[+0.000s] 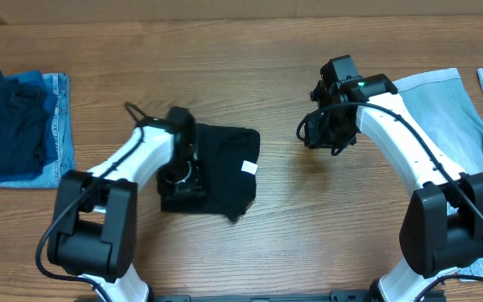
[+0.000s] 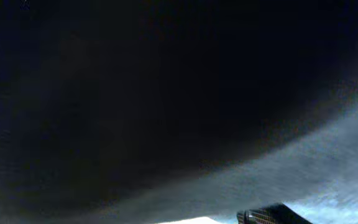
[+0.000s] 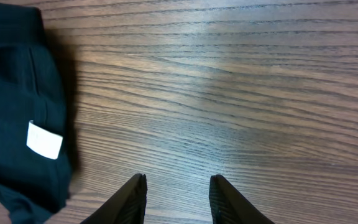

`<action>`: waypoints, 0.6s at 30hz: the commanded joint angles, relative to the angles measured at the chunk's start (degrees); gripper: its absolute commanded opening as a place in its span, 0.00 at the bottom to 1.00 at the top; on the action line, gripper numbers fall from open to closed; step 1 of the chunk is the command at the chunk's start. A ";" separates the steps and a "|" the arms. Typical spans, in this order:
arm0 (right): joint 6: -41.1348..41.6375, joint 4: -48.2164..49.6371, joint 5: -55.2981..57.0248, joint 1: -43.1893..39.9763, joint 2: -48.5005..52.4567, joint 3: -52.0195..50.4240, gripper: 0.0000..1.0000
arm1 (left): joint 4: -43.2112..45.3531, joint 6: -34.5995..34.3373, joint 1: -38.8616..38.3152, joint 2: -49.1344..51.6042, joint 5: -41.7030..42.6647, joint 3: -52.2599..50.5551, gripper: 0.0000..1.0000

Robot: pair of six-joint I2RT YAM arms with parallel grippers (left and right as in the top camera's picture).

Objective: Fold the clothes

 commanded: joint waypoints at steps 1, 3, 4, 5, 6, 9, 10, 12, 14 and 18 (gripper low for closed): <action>-0.39 0.13 0.13 -0.07 -0.74 0.72 0.37 | 6.16 -0.13 10.43 2.45 -4.81 0.04 0.61; -0.39 0.13 -0.28 -0.07 -0.74 0.72 0.37 | 8.37 0.59 16.50 2.43 0.74 3.43 0.61; -0.39 0.13 -0.46 -0.07 -0.74 0.72 0.37 | 9.09 2.27 17.99 2.43 4.57 4.72 0.62; -0.39 0.13 -0.48 -0.07 -0.74 0.72 0.37 | 9.94 4.98 19.85 2.43 11.26 6.84 0.63; -0.39 0.15 -0.48 -0.02 -0.74 0.72 0.37 | 10.03 6.10 20.87 2.43 15.91 8.44 0.63; -0.44 0.61 -0.72 0.00 -0.74 0.72 0.37 | 9.94 10.08 23.17 2.43 33.62 14.75 0.64; -1.68 1.18 -1.88 0.00 -0.74 0.72 0.37 | 9.84 10.45 23.45 2.43 37.77 16.68 0.64; -8.57 3.58 -8.61 0.02 -0.74 0.72 0.37 | 9.20 10.16 23.69 2.43 41.00 19.82 0.64; -15.17 7.04 -14.19 0.55 -0.74 0.72 0.37 | 7.17 10.19 23.69 2.43 39.39 22.16 0.63; -17.62 17.27 -12.20 2.64 -0.09 0.72 0.40 | -4.63 1.05 23.69 2.43 21.53 23.19 0.62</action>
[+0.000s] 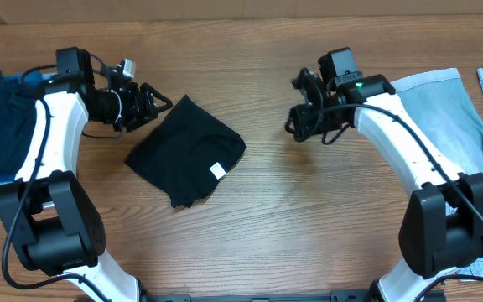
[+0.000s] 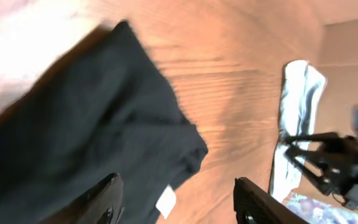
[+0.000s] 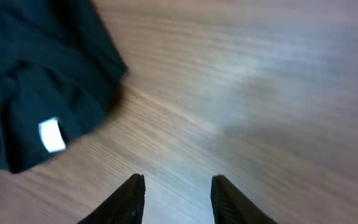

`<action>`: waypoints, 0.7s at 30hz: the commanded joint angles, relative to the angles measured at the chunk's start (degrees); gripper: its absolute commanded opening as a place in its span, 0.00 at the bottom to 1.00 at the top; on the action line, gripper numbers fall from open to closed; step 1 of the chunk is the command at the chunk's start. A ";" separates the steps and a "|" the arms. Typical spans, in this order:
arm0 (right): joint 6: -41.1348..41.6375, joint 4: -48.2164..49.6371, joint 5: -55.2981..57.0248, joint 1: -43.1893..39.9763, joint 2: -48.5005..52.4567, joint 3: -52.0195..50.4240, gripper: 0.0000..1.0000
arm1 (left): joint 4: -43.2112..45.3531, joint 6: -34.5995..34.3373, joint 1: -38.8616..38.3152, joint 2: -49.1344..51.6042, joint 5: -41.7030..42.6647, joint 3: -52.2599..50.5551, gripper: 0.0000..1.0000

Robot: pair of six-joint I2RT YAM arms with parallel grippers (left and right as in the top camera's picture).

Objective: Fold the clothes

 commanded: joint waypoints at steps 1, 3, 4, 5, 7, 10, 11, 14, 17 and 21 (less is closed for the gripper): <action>-4.33 6.29 -1.38 1.62 0.55 0.74 0.42 | -11.23 -6.12 0.24 0.15 -14.23 0.76 0.62; -4.31 9.11 -1.27 1.62 1.66 0.72 0.46 | -16.76 -5.99 0.02 0.15 -17.53 0.63 0.63; -4.31 9.77 -1.25 1.62 2.38 0.74 0.47 | -18.16 -5.90 -0.04 0.15 -19.21 0.46 0.63; -4.31 9.88 -1.22 1.62 3.21 0.74 0.48 | -19.06 -6.05 -0.04 0.15 -21.09 0.11 0.64; -4.33 8.76 -0.90 1.57 4.63 0.74 0.50 | -19.17 -7.98 0.48 0.15 -22.86 -1.33 0.66; -4.37 5.79 2.25 1.40 6.56 0.70 0.52 | -18.95 -13.29 1.49 0.15 -32.02 -4.87 0.70; -4.92 4.94 2.99 1.40 6.97 0.68 0.52 | -18.08 -13.33 1.62 0.15 -32.33 -6.82 0.71; -4.92 4.37 3.69 1.40 7.21 0.63 0.52 | -11.56 -12.98 1.70 0.15 -27.28 -15.72 0.73; -4.87 3.48 3.67 1.40 7.21 0.63 0.52 | -3.58 -13.11 1.68 0.15 -23.32 -22.80 0.72; -4.68 2.43 3.67 1.40 7.21 0.63 0.52 | 9.14 -12.72 0.33 0.15 -19.02 -29.46 0.73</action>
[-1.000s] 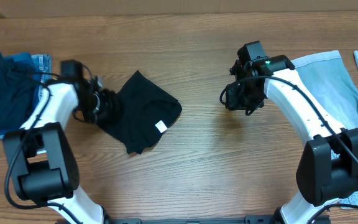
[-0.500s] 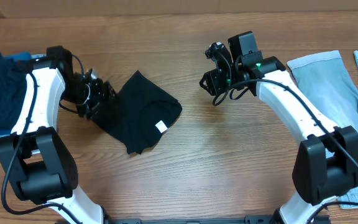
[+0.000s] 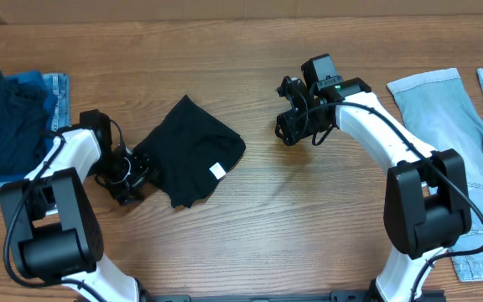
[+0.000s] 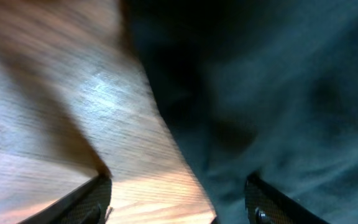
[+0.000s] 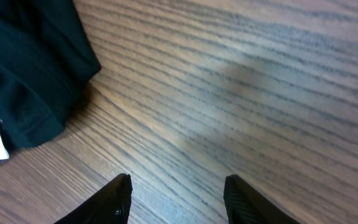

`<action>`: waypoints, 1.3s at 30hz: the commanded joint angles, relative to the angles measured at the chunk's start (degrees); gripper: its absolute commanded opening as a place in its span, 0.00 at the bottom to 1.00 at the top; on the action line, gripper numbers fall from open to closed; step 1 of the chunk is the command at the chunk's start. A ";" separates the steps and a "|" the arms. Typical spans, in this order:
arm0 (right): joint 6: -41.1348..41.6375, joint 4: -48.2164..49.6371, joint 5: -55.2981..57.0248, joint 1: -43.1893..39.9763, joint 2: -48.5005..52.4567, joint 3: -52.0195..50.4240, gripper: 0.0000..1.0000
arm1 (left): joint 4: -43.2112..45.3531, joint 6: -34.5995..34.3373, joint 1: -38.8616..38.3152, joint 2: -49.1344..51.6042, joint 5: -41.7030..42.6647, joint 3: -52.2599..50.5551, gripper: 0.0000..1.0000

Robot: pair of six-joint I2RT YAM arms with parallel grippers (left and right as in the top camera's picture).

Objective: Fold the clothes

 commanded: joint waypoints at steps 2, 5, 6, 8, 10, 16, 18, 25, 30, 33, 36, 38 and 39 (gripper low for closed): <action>-0.17 -1.27 0.50 -0.15 0.02 0.63 0.52 | 14.67 0.00 -1.57 1.79 6.97 -7.23 0.71; -0.20 -2.56 0.52 -0.15 0.02 0.63 0.52 | 21.35 -1.90 -1.64 1.79 8.94 -8.37 0.47; -0.20 -2.89 0.52 -0.15 0.02 0.63 0.52 | 22.62 -1.92 -1.60 1.79 9.07 -8.35 0.33; -0.20 -3.32 0.55 -0.15 0.02 0.63 0.51 | 24.96 -1.92 -1.53 1.79 8.87 -7.96 0.11; -0.20 -3.39 0.55 -0.15 0.02 0.63 0.52 | 25.68 -1.90 -1.16 1.79 7.54 -7.15 0.08; -0.17 -3.61 0.52 -0.15 0.02 0.63 0.52 | 25.18 -0.13 3.08 1.79 4.09 -1.97 0.04; -0.17 -3.56 0.52 -0.15 0.02 0.63 0.51 | 25.22 1.22 4.13 1.79 4.11 0.59 0.04; 0.24 -3.54 0.55 -0.15 0.02 0.63 0.51 | 27.15 20.39 2.80 1.79 3.96 8.98 0.04; 1.36 -3.54 0.55 -0.15 0.02 0.63 0.51 | 24.90 26.91 2.69 1.79 0.63 9.05 0.04; 1.36 -3.52 0.55 -0.15 0.02 0.63 0.51 | 23.98 27.30 2.69 1.79 -2.67 9.05 0.04; 1.36 -3.56 0.55 -0.15 0.02 0.63 0.51 | 23.23 27.26 2.67 1.81 -3.82 9.01 0.04; 1.57 -3.56 0.55 -0.15 0.02 0.63 0.51 | 22.73 27.32 2.49 1.81 -4.52 8.98 0.04; 1.57 -3.56 0.55 -0.15 0.02 0.63 0.51 | 22.38 27.58 2.16 1.81 -5.38 8.98 0.04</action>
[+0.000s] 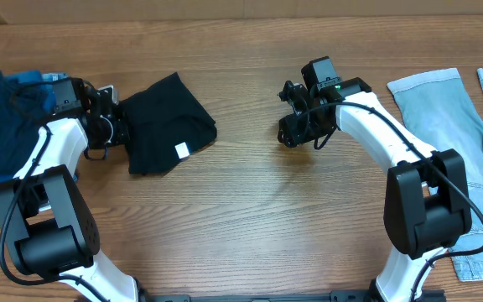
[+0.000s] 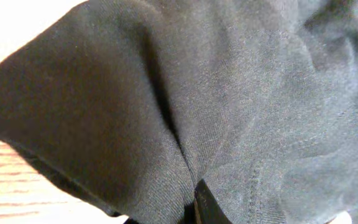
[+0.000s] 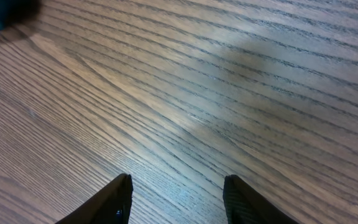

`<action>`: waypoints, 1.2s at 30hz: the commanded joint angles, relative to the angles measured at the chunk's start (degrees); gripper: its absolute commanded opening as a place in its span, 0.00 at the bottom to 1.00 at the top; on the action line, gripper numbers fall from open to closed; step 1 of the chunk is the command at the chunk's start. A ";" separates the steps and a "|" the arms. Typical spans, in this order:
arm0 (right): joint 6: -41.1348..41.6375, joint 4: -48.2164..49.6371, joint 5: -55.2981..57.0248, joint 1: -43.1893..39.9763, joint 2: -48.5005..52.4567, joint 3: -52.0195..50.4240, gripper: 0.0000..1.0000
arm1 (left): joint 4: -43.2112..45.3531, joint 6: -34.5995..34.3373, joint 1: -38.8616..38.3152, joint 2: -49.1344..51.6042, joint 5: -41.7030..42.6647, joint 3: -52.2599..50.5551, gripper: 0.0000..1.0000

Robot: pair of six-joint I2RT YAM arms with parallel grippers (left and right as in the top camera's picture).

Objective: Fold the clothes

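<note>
A folded black garment [image 1: 164, 122] with a white tag [image 1: 181, 150] lies on the wooden table [image 1: 241, 218], left of centre. My left gripper [image 1: 113, 127] is at its left edge, shut on the cloth. In the left wrist view the black garment [image 2: 241, 93] fills the frame, and only one dark fingertip [image 2: 205, 204] shows, sunk into a pinched fold. My right gripper [image 1: 295, 132] hangs open over bare wood to the right of the garment. Its two fingers [image 3: 119, 200] stand wide apart with nothing between them.
A stack of folded dark blue and denim clothes [image 1: 11, 126] lies at the far left, close to the left arm. Light blue jeans [image 1: 438, 105] are spread at the right, with another pale piece at the right edge.
The black garment now lies further left and further back, nearer the stack. My left gripper, then open at its front left edge, is now shut on its left edge. The right gripper hardly moved.
First my left gripper pressed down on the black garment near the table's middle. Then it was open to the garment's left, and the garment lay turned. Then it was open at the front left edge. Now it grips the garment, which lies closer to the stack.
</note>
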 commanded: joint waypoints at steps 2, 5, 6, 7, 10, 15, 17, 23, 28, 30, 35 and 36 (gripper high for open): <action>0.79 0.07 0.15 -0.15 0.02 0.63 0.51 | -2.10 7.76 -1.60 0.79 -2.89 0.87 0.04; 1.36 -0.31 0.17 -0.15 0.02 0.63 0.51 | -3.21 12.59 -2.64 2.08 -1.14 0.87 0.04; 1.33 -0.46 0.17 -0.15 0.02 0.63 0.51 | -3.21 13.29 -2.75 2.47 0.02 0.87 0.04; 1.33 -0.66 0.20 -0.15 0.02 0.63 0.51 | -3.41 14.80 -2.80 2.89 1.84 0.87 0.04; 1.33 -0.70 0.20 -0.15 0.02 0.63 0.51 | -4.39 19.19 -2.78 4.66 3.69 0.87 0.04; 1.33 -0.72 0.20 -0.15 0.02 0.63 0.51 | -5.62 26.84 -2.78 6.14 8.61 0.87 0.04; 1.33 -0.72 0.63 -0.15 0.02 0.63 0.51 | -7.76 34.29 -2.78 6.16 14.19 0.87 0.04; 1.33 -0.52 0.68 -0.15 0.02 0.63 0.51 | -11.80 43.67 -2.73 6.19 19.91 0.87 0.04; 1.33 -0.72 0.66 -0.15 0.02 0.63 0.51 | -8.48 37.59 -2.51 6.21 18.51 0.87 0.45; 1.33 -0.76 0.66 -0.15 0.02 0.63 0.51 | -8.26 36.11 -2.34 6.21 18.49 0.87 0.67; 1.33 -0.70 0.61 -0.15 0.02 0.63 0.51 | -8.41 27.76 -1.09 6.21 15.50 0.87 0.80; 1.36 -0.70 0.61 -0.15 0.02 0.63 0.51 | -8.57 24.68 -1.01 6.21 12.90 0.87 0.80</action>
